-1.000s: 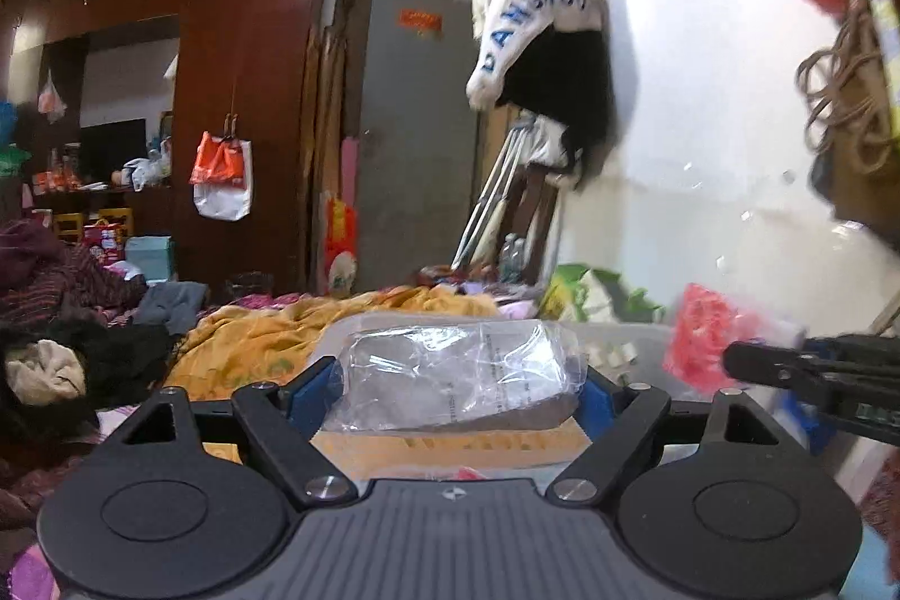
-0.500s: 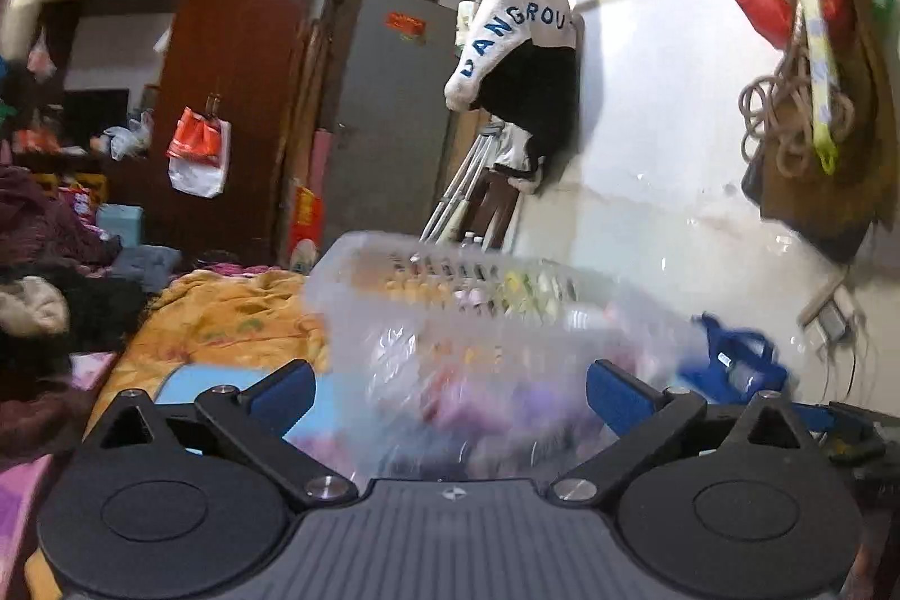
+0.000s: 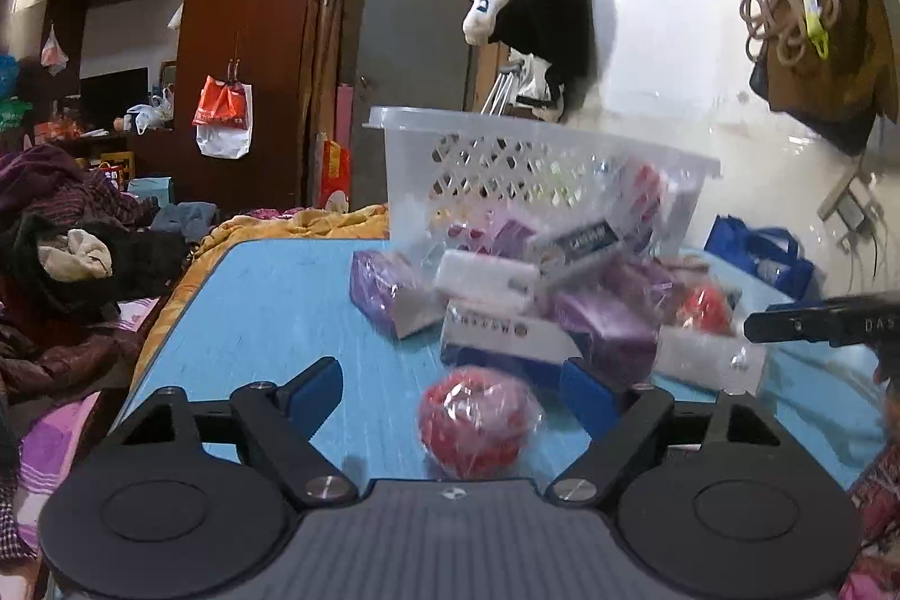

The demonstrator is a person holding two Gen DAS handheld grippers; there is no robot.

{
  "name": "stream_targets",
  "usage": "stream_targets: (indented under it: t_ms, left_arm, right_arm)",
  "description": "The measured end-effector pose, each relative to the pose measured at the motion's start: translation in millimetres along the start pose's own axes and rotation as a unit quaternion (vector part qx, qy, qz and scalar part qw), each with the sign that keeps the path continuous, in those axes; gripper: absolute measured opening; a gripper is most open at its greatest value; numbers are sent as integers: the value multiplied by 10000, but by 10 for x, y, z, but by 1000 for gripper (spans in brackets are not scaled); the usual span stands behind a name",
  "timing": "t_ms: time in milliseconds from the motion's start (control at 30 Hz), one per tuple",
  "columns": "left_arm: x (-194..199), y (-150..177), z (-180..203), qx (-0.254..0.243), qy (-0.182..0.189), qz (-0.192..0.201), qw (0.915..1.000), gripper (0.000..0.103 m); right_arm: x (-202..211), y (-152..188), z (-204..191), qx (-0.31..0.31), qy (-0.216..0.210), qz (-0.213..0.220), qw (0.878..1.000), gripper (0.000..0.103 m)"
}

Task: Organize objects
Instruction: 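Grasp the plastic-wrapped red ball with the left tool while the right grasps a clear bag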

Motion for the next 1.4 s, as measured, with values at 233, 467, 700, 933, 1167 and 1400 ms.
stream_targets:
  t_ms: [233,467,700,933,1167,1400]
  left_arm:
    - [-80,93,19,-72,-127,-234,9996,65]
    - [-62,133,87,-213,-171,-104,9996,52]
    - [11,113,130,-296,-142,23,9995,52]
    - [123,30,178,-313,-84,362,9988,52]
    - [195,-18,208,-255,9,620,9977,52]
    - [186,-26,225,-282,36,623,9977,52]
  right_arm:
    - [12,44,-50,191,78,-145,9997,61]
    - [174,2,-41,99,75,474,9988,53]
    - [279,-37,-79,197,102,884,9958,52]
    - [367,-65,-137,431,154,1307,9904,52]
    - [395,-81,-199,689,269,1541,9853,52]
    - [414,-84,-177,626,260,1651,9839,52]
Point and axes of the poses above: each gripper's, at about its wrist camera, not at the fingertips, and x roughly against the way its jaws point, z to its right, y to its underside, the point moved 5 cm from there along -x, roughly the way its jaws point, and after that the axes turned 10 degrees about z, right-handed, at the moved point
